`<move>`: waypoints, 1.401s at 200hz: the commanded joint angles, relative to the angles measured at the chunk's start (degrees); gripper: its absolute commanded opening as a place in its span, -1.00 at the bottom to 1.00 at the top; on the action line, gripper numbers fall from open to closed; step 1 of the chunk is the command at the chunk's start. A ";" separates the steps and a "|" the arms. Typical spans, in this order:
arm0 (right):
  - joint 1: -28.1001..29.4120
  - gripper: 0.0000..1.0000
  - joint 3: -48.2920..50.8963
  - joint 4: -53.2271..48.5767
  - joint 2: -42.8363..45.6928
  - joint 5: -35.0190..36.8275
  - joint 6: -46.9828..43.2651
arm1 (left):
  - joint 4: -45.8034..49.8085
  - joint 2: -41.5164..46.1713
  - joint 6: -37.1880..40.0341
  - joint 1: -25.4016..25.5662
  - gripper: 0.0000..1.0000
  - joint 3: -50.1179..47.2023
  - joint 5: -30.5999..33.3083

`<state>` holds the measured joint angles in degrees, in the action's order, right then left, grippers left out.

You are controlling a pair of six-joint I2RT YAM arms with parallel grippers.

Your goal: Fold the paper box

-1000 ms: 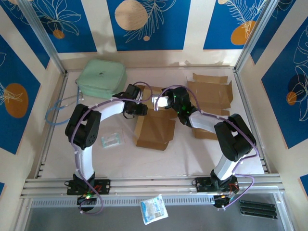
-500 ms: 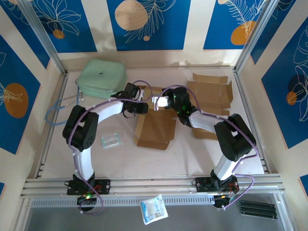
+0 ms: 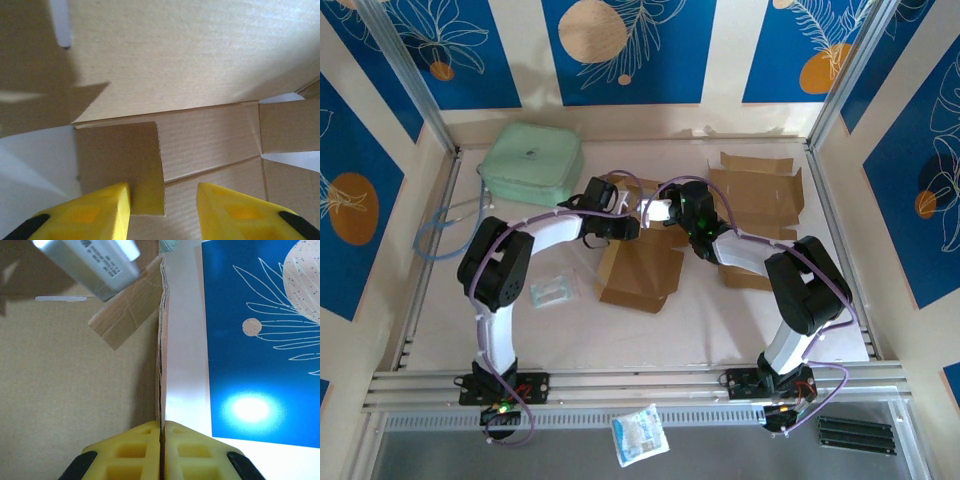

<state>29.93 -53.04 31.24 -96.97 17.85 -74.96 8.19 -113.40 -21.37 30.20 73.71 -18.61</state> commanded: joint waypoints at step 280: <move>3.15 -0.81 0.22 6.72 -1.03 2.88 -5.29 | 17.88 2.52 7.18 -10.76 -0.17 13.81 7.09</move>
<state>32.64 -52.73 35.62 -97.08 19.57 -79.59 28.23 -109.49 -13.37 19.62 87.53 -8.29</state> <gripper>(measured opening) 0.097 0.463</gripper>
